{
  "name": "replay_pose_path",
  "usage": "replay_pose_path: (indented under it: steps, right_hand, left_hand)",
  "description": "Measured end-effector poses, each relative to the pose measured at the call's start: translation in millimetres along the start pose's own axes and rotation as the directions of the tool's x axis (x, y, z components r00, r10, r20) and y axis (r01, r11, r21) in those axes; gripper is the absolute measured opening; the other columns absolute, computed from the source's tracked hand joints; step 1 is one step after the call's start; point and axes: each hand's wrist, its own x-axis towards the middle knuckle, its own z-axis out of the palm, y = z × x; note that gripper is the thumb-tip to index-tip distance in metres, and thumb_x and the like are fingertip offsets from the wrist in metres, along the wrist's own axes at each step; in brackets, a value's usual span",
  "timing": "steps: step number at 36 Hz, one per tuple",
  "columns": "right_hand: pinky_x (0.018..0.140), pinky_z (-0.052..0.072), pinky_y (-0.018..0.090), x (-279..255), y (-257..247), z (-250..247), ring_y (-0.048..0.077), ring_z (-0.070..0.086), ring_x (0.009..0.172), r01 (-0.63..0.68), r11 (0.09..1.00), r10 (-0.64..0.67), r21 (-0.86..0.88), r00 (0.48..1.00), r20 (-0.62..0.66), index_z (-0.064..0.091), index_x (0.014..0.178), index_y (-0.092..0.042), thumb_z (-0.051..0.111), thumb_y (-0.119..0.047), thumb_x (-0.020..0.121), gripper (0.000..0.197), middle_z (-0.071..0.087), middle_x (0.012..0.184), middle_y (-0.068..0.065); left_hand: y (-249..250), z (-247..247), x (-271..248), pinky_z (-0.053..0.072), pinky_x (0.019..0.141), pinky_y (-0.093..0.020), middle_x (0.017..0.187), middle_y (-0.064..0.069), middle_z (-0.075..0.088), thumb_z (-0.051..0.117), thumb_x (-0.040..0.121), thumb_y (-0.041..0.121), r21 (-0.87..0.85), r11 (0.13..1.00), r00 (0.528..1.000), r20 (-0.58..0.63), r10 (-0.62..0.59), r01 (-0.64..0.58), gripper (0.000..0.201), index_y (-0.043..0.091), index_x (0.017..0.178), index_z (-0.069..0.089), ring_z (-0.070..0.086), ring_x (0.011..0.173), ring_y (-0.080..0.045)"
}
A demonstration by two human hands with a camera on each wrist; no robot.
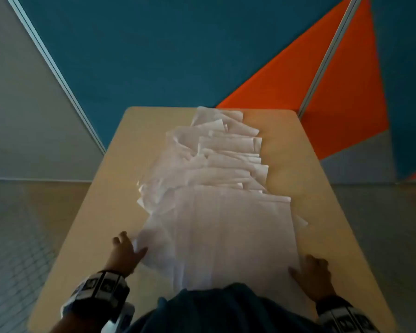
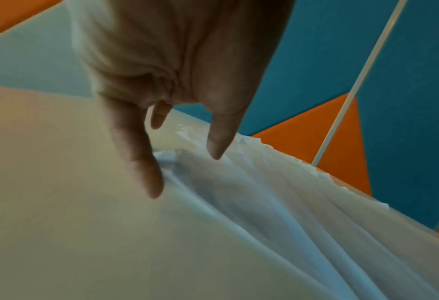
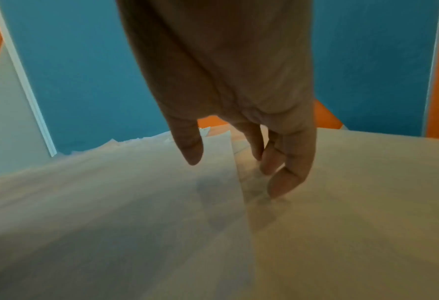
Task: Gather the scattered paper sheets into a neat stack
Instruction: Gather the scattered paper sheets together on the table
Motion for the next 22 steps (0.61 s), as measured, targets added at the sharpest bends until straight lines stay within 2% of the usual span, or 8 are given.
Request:
replay_pose_path:
  steps: [2, 4, 6, 8, 11, 16, 22]
  right_hand:
    - [0.097, 0.034, 0.039, 2.3, -5.8, -3.9, 0.040, 0.035, 0.122, -0.023, 0.999, 0.024, 0.027, 0.999, -0.023, 0.040, 0.122, 0.005, 0.063, -0.028, 0.085, 0.055, 0.034, 0.131, 0.027]
    - [0.099, 0.032, 0.039, 4.3, -11.5, -7.7, 0.041, 0.036, 0.121, -0.034, 0.999, 0.035, 0.036, 0.999, -0.027, 0.038, 0.123, 0.007, 0.064, -0.027, 0.084, 0.058, 0.031, 0.133, 0.028]
    - [0.101, 0.031, 0.040, 6.1, -14.7, -6.9, 0.042, 0.037, 0.120, -0.035, 0.999, 0.036, 0.027, 0.999, -0.032, 0.038, 0.124, 0.008, 0.065, -0.027, 0.083, 0.060, 0.031, 0.134, 0.028]
    - [0.100, 0.033, 0.041, 7.4, -18.2, -6.2, 0.042, 0.038, 0.119, -0.034, 0.998, 0.036, 0.049, 0.999, -0.039, 0.038, 0.124, 0.008, 0.067, -0.027, 0.082, 0.062, 0.031, 0.134, 0.029]
    - [0.100, 0.034, 0.043, 9.2, -25.5, -3.9, 0.042, 0.038, 0.119, -0.016, 0.998, 0.020, 0.067, 0.998, -0.057, 0.040, 0.124, 0.008, 0.070, -0.024, 0.079, 0.062, 0.034, 0.132, 0.030]
    - [0.103, 0.034, 0.044, 7.3, -38.4, 2.2, 0.042, 0.037, 0.122, 0.041, 0.997, -0.037, 0.064, 0.997, -0.069, 0.037, 0.132, 0.004, 0.073, -0.023, 0.076, 0.072, 0.032, 0.136, 0.026]
    - [0.106, 0.032, 0.042, 5.6, -48.0, 11.5, 0.038, 0.033, 0.126, 0.218, 0.973, -0.215, 0.070, 0.975, -0.056, 0.030, 0.141, -0.007, 0.072, -0.015, 0.075, 0.079, 0.028, 0.139, 0.022]
  left_hand:
    - [1.7, -1.6, 3.6, 0.051, 0.086, -0.053, 0.139, -0.031, 0.025, 0.068, 0.080, 0.018, 0.014, 1.000, 1.000, -0.031, 0.006, -0.005, 0.084, -0.008, 0.140, 0.016, 0.050, 0.110, -0.050]
    - [3.3, -2.7, 7.4, 0.046, 0.094, -0.054, 0.139, -0.033, 0.024, 0.069, 0.078, 0.016, 0.023, 1.000, 0.999, -0.035, 0.004, -0.003, 0.085, -0.010, 0.140, 0.016, 0.045, 0.116, -0.050]
    - [3.7, -1.5, 9.1, 0.038, 0.104, -0.051, 0.139, -0.033, 0.025, 0.070, 0.078, 0.013, 0.059, 0.998, 0.999, -0.040, 0.011, -0.009, 0.085, -0.011, 0.139, 0.017, 0.039, 0.124, -0.048]
    - [5.6, -2.5, 8.9, 0.032, 0.108, -0.046, 0.139, -0.033, 0.029, 0.070, 0.077, 0.012, 0.083, 0.996, 0.999, -0.042, 0.029, -0.025, 0.082, -0.012, 0.138, 0.021, 0.034, 0.128, -0.045]
    - [6.4, -1.4, 13.3, 0.033, 0.105, -0.045, 0.136, -0.032, 0.036, 0.069, 0.077, 0.009, 0.100, 0.994, 0.998, -0.038, 0.046, -0.042, 0.071, -0.011, 0.133, 0.031, 0.037, 0.124, -0.043]
    - [17.1, 6.1, 13.1, 0.039, 0.096, -0.046, 0.125, -0.032, 0.041, 0.065, 0.077, 0.000, 0.073, 0.993, 0.995, -0.026, 0.097, -0.095, 0.057, -0.006, 0.129, 0.040, 0.047, 0.112, -0.047]
    - [31.6, 14.6, 17.5, 0.039, 0.092, -0.044, 0.125, -0.030, 0.050, 0.064, 0.076, -0.001, 0.056, 0.973, 0.974, -0.009, 0.225, -0.224, 0.056, -0.003, 0.128, 0.044, 0.048, 0.116, -0.042]
